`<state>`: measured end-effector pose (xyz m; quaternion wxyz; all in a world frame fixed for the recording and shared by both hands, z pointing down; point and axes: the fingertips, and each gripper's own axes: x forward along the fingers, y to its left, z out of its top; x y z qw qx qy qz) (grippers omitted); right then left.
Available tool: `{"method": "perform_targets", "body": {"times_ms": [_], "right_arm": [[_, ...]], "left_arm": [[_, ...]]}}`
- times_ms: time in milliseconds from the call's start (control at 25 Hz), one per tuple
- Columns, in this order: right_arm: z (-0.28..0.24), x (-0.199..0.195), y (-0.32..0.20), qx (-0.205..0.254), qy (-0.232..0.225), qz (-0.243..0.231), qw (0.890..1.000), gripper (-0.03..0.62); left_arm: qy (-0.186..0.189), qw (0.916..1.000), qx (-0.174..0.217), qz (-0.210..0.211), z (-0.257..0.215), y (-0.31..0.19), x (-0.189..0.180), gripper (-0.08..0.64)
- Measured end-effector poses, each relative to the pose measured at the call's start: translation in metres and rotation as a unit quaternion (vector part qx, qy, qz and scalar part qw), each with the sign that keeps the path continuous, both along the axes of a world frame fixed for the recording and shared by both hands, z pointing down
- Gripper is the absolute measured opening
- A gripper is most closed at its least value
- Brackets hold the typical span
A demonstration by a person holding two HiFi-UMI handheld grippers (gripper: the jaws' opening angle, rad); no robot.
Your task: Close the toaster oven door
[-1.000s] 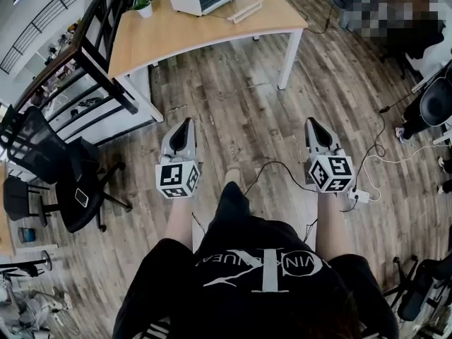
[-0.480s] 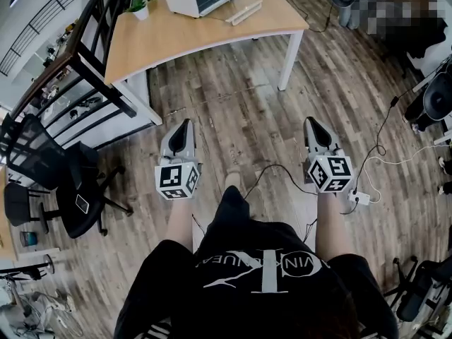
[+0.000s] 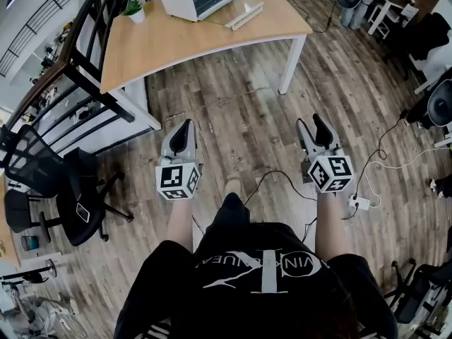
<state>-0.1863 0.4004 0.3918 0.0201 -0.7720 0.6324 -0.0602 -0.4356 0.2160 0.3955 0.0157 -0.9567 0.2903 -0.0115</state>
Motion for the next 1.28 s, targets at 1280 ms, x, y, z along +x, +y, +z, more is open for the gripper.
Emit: {"method": "perform_targets", "body": {"times_ms": [1280], "right_arm": [[0.009, 0.086, -0.168, -0.006, -0.008, 0.062, 0.998, 0.195]], "left_arm": [[-0.002, 0.9969, -0.007, 0.078, 0.012, -0.190, 0.123, 0.011]]}}
